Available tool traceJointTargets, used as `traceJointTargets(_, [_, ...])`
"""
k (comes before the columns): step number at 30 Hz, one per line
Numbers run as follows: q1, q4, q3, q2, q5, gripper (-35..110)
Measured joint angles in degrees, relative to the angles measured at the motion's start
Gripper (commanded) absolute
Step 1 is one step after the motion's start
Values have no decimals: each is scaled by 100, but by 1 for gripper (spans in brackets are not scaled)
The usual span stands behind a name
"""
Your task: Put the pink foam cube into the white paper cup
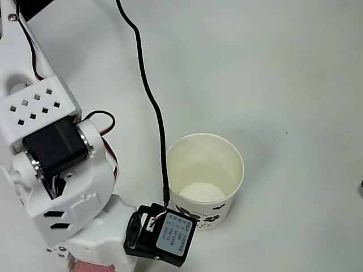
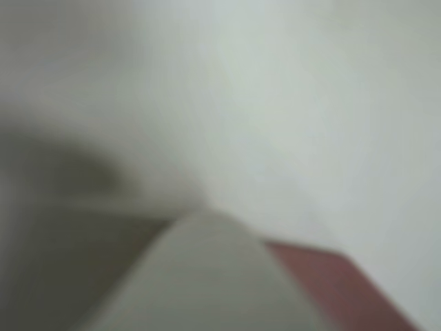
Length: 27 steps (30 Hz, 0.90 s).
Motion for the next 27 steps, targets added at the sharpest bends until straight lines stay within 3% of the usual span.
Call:
traceJointTargets(15, [-62, 308, -9, 141, -9, 19])
traceJointTargets(27, [-923, 2276, -2188, 466, 185, 19])
